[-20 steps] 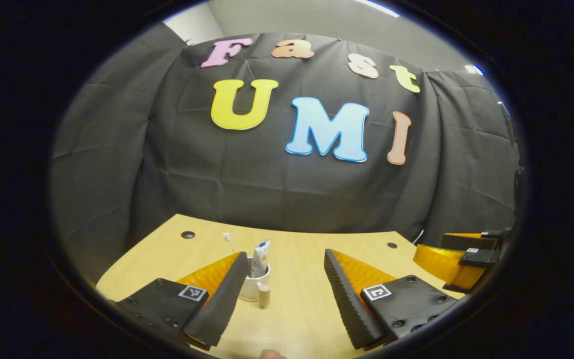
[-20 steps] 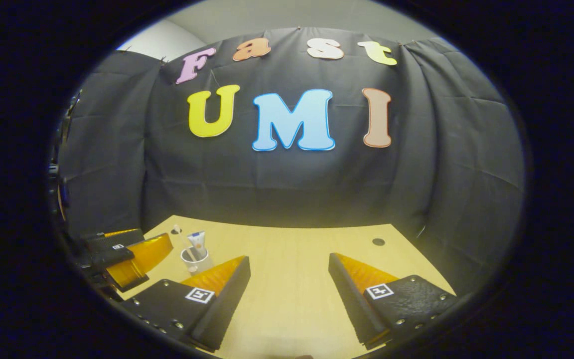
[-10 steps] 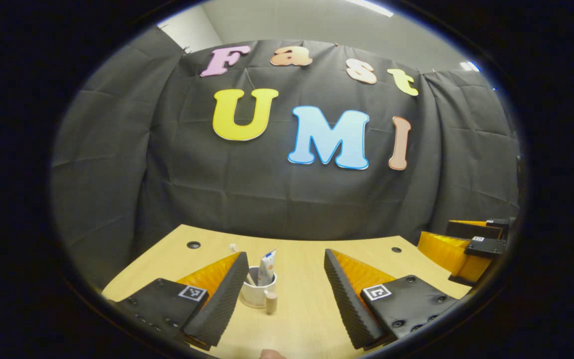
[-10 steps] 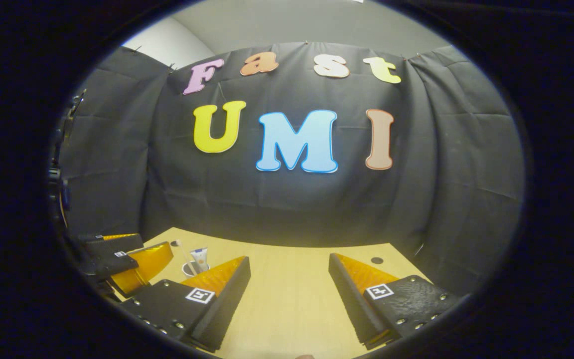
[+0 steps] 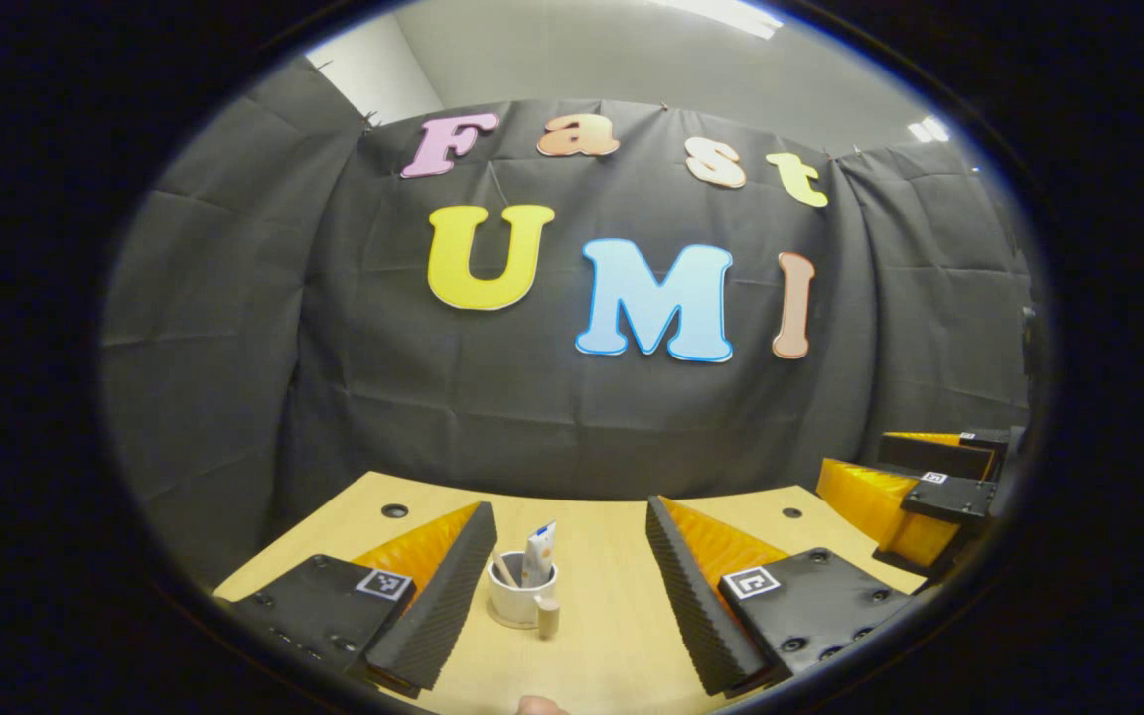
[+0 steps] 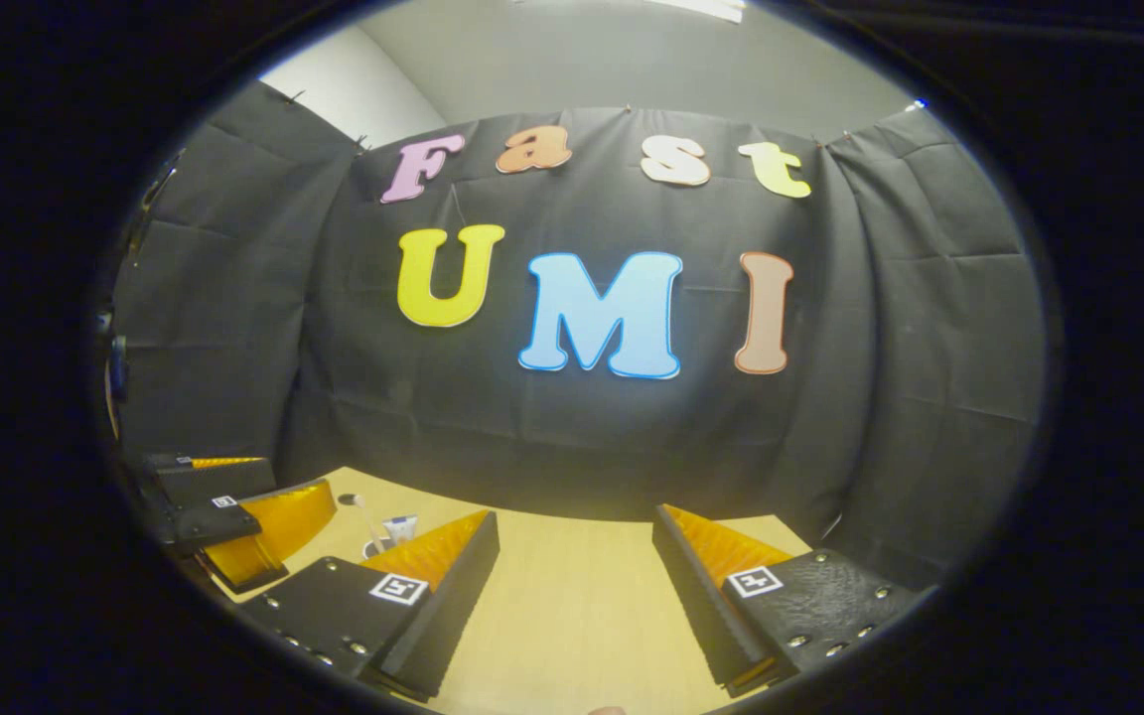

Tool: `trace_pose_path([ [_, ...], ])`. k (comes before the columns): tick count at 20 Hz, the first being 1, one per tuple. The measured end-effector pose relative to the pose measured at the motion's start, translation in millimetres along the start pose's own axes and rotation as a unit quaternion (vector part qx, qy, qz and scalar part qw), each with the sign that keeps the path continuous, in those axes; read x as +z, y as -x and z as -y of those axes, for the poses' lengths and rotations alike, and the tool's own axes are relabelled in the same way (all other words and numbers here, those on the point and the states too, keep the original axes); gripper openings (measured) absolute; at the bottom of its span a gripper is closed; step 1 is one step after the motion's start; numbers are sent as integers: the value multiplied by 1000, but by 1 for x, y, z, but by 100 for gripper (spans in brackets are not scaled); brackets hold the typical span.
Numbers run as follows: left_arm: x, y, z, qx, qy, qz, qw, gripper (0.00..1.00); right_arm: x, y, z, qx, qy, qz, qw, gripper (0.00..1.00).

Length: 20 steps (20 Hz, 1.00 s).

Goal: Put the toothbrush and toothpaste on the desktop into the cup, then pick up the cup and place it on the coaster on the desktop.

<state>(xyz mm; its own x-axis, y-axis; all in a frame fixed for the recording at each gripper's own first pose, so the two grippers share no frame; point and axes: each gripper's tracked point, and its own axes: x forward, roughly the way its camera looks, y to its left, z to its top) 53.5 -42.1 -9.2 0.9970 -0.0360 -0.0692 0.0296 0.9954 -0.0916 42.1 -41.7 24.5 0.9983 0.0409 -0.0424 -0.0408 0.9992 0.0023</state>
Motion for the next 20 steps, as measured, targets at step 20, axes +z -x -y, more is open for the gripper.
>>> trace_pose_path([
  [20, 19, 30, 3, 8, 4, 21, 1000, 98, 4, 9, 0, -4, -9, 11, 1000, 93],
])
